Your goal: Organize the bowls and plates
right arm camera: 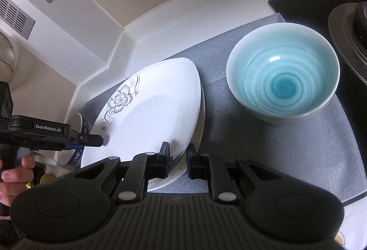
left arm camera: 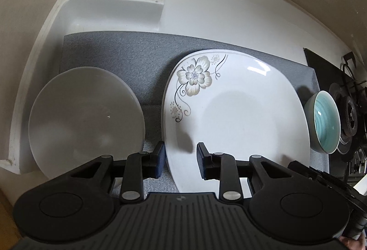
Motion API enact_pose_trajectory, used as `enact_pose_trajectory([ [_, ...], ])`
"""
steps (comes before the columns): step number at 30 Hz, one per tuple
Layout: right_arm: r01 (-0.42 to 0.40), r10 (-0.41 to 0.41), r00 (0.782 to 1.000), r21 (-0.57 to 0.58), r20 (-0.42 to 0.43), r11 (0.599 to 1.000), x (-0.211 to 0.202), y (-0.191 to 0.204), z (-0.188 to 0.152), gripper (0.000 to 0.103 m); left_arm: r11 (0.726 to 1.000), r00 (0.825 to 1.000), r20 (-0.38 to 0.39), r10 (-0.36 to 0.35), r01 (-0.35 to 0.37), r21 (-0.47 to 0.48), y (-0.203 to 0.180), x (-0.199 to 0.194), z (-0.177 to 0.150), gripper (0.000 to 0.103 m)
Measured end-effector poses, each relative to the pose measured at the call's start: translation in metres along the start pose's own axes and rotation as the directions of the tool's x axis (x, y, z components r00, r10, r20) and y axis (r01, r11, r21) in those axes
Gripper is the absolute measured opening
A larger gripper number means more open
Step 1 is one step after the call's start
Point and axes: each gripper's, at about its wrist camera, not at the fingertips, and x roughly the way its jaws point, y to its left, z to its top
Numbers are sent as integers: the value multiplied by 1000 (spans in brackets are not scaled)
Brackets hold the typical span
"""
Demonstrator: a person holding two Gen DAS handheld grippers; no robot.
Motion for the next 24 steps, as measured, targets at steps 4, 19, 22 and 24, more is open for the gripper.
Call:
enact_pose_trajectory([
  [4, 27, -26, 999, -11, 27, 1000, 0, 2, -2, 13, 999, 999, 8, -38, 38, 0, 6, -11, -1, 30],
  [19, 61, -61, 998, -14, -1, 998, -9, -6, 6, 19, 991, 995, 61, 81, -87, 106, -5, -13, -17, 30],
  [22, 61, -61, 998, -21, 11, 998, -13, -5, 11, 19, 991, 996, 43, 79, -83, 108, -4, -10, -21, 30],
  [24, 57, -57, 998, -15, 16, 998, -15, -5, 13, 19, 991, 996, 39, 79, -83, 109, -2, -7, -23, 30],
])
